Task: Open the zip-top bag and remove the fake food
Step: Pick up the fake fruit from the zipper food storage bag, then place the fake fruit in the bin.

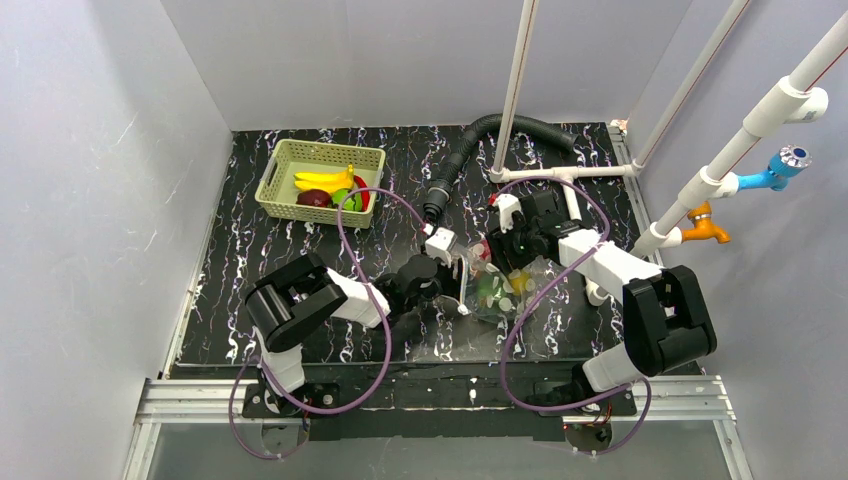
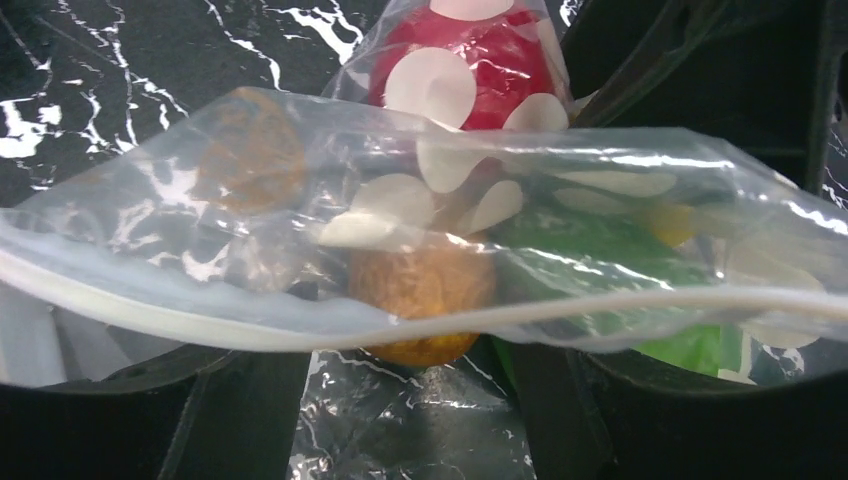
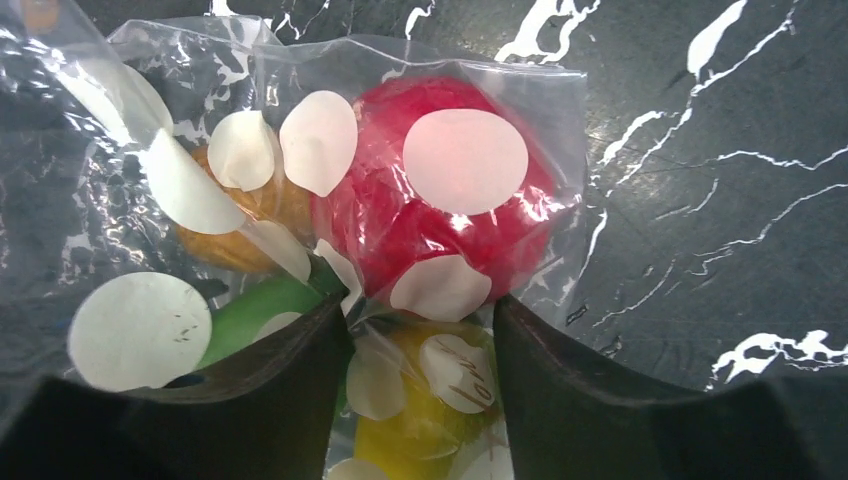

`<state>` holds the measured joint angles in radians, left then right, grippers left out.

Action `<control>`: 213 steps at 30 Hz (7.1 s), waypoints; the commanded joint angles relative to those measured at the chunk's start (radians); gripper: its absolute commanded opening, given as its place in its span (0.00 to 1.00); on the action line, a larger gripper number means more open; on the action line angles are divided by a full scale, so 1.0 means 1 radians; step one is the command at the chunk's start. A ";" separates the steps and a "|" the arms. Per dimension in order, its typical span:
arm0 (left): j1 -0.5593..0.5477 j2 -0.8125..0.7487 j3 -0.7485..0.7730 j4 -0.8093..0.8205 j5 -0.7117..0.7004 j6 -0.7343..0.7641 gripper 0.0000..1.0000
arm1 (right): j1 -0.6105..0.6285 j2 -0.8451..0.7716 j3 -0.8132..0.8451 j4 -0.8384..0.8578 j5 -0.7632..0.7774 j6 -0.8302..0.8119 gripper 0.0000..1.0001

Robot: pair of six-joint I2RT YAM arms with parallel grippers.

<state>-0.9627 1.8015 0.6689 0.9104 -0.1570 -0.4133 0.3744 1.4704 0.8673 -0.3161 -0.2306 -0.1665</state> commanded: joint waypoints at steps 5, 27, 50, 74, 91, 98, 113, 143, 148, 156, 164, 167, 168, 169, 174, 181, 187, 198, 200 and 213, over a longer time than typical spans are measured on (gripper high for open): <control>0.004 0.024 0.067 -0.046 0.014 0.027 0.54 | 0.024 0.035 0.056 -0.067 -0.018 -0.035 0.48; 0.004 0.134 0.241 -0.363 -0.001 0.029 0.55 | 0.060 0.078 0.077 -0.121 -0.071 -0.070 0.42; 0.066 -0.286 0.003 -0.371 0.143 -0.162 0.00 | 0.048 0.035 0.073 -0.117 -0.016 -0.102 0.44; 0.217 -0.364 -0.091 -0.304 0.446 -0.442 0.00 | -0.007 -0.079 0.058 -0.126 -0.076 -0.154 0.68; 0.244 -0.569 -0.102 -0.580 0.326 -0.274 0.00 | -0.126 -0.210 0.065 -0.213 -0.194 -0.279 0.81; 0.270 -0.651 -0.094 -0.689 0.254 -0.222 0.00 | -0.156 -0.256 0.057 -0.213 -0.225 -0.286 0.83; 0.395 -0.717 -0.021 -0.804 0.238 -0.138 0.00 | -0.166 -0.269 0.050 -0.218 -0.248 -0.297 0.85; 0.638 -0.260 0.530 -1.220 -0.114 -0.161 0.00 | -0.167 -0.271 0.050 -0.226 -0.262 -0.303 0.86; 0.663 -0.166 0.652 -1.256 -0.177 -0.131 0.00 | -0.166 -0.270 0.048 -0.227 -0.263 -0.302 0.86; 0.715 -0.010 0.826 -1.327 -0.258 -0.103 0.00 | -0.167 -0.269 0.049 -0.228 -0.265 -0.304 0.86; 0.756 0.094 0.937 -1.382 -0.291 -0.119 0.03 | -0.166 -0.272 0.046 -0.232 -0.269 -0.309 0.86; 0.765 0.119 0.960 -1.396 -0.294 -0.116 0.23 | -0.167 -0.274 0.047 -0.232 -0.269 -0.310 0.86; 0.768 0.125 0.965 -1.397 -0.293 -0.115 0.30 | -0.167 -0.274 0.047 -0.232 -0.269 -0.310 0.86; 0.771 0.127 0.966 -1.395 -0.290 -0.112 0.37 | -0.167 -0.274 0.046 -0.232 -0.269 -0.310 0.86; 0.774 0.132 0.971 -1.393 -0.276 -0.102 0.69 | -0.167 -0.275 0.045 -0.233 -0.269 -0.310 0.86; 0.778 0.102 0.957 -1.388 -0.252 -0.091 0.94 | -0.169 -0.277 0.044 -0.234 -0.269 -0.313 0.86; 0.802 -0.020 0.859 -1.322 -0.053 -0.052 0.98 | -0.169 -0.290 0.039 -0.236 -0.288 -0.319 0.86; 0.853 -0.415 0.395 -0.992 0.626 -0.030 0.98 | -0.170 -0.323 0.032 -0.246 -0.351 -0.339 0.87; 0.852 -0.469 0.327 -0.967 0.693 -0.060 0.98 | -0.170 -0.328 0.030 -0.252 -0.364 -0.348 0.88; 0.718 -0.782 -0.093 -0.715 0.870 -0.287 0.98 | -0.169 -0.340 0.029 -0.293 -0.456 -0.400 0.90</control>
<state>-0.1951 1.1080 0.6361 0.0921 0.6582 -0.6323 0.2096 1.1496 0.9001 -0.5896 -0.6296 -0.5354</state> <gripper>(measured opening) 0.982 0.895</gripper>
